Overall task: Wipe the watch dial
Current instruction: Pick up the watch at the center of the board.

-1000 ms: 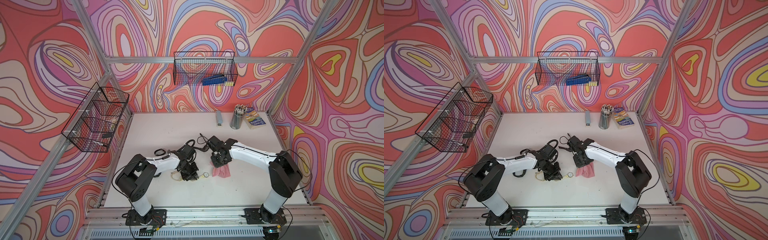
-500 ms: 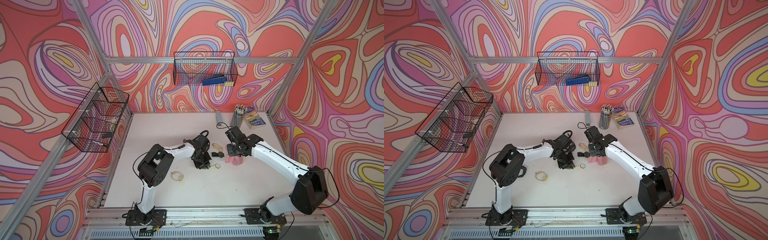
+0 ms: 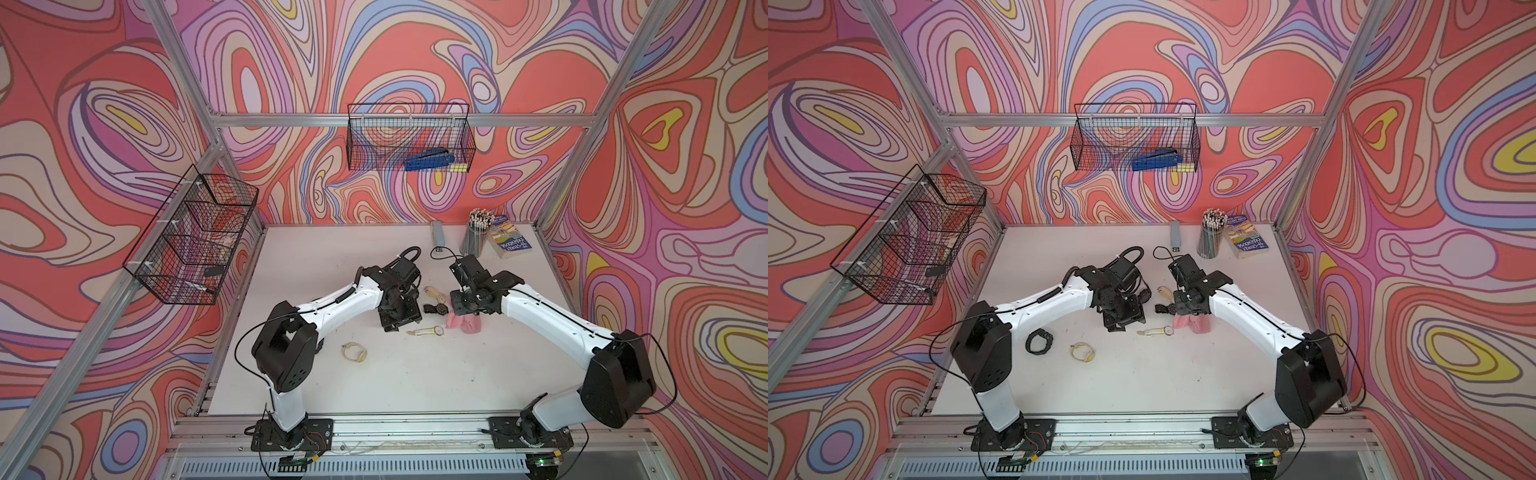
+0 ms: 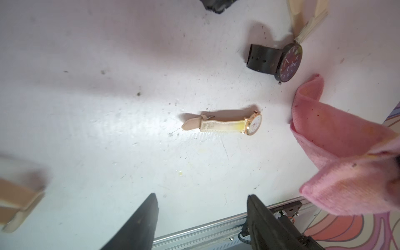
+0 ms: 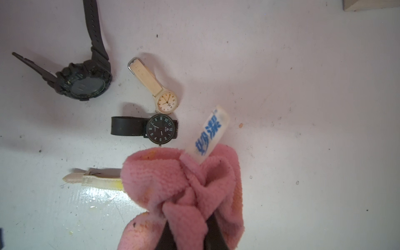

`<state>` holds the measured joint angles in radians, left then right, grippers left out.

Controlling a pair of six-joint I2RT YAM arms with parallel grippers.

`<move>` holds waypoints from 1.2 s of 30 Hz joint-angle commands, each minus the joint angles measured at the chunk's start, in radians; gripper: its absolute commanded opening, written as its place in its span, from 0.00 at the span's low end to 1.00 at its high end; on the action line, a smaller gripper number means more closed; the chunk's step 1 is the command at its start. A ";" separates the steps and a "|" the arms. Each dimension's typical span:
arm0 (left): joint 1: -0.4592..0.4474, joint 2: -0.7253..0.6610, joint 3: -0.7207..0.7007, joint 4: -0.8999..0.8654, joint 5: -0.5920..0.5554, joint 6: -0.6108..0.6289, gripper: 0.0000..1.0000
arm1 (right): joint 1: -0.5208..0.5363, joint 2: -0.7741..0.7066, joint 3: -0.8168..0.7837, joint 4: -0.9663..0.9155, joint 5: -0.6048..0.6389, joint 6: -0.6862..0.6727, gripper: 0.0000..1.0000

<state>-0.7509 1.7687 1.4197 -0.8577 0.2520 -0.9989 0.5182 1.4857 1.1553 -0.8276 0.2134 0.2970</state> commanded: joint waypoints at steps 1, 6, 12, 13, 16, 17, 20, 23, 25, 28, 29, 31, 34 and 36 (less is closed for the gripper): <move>0.020 -0.083 -0.068 -0.204 -0.115 0.062 0.68 | 0.000 -0.005 -0.017 0.041 -0.043 -0.001 0.00; 0.080 -0.179 -0.139 -0.309 -0.181 0.128 0.67 | 0.004 -0.023 -0.047 0.065 -0.082 0.017 0.00; 0.127 -0.177 -0.179 -0.353 -0.190 0.197 0.63 | 0.016 -0.033 -0.086 0.092 -0.091 0.032 0.00; 0.127 -0.165 -0.182 -0.357 -0.189 0.201 0.62 | 0.016 -0.030 -0.091 0.096 -0.089 0.033 0.00; 0.127 -0.129 -0.202 -0.335 -0.177 0.196 0.58 | 0.016 -0.022 -0.101 0.113 -0.088 0.031 0.00; 0.127 -0.120 -0.207 -0.326 -0.175 0.194 0.56 | 0.016 -0.016 -0.103 0.118 -0.090 0.030 0.00; 0.126 -0.095 -0.221 -0.285 -0.158 0.181 0.52 | 0.016 0.008 -0.103 0.130 -0.098 0.025 0.00; 0.127 -0.059 -0.227 -0.255 -0.142 0.183 0.50 | 0.016 0.032 -0.100 0.141 -0.102 0.013 0.00; 0.127 -0.027 -0.220 -0.242 -0.137 0.187 0.47 | 0.016 0.049 -0.090 0.141 -0.102 0.003 0.00; 0.127 0.006 -0.210 -0.212 -0.113 0.195 0.46 | 0.016 0.065 -0.075 0.141 -0.107 -0.008 0.00; 0.127 0.014 -0.205 -0.209 -0.111 0.197 0.45 | 0.016 0.068 -0.071 0.140 -0.106 -0.010 0.00; 0.127 0.030 -0.198 -0.204 -0.107 0.203 0.42 | 0.016 0.077 -0.064 0.140 -0.110 -0.013 0.00; 0.127 0.046 -0.204 -0.198 -0.102 0.213 0.38 | 0.016 0.091 -0.062 0.143 -0.113 -0.013 0.00; 0.127 0.054 -0.218 -0.184 -0.098 0.219 0.34 | 0.016 0.100 -0.059 0.142 -0.114 -0.012 0.00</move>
<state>-0.6239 1.8065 1.2037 -1.0451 0.1455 -0.7959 0.5301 1.5700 1.0676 -0.7025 0.1055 0.2935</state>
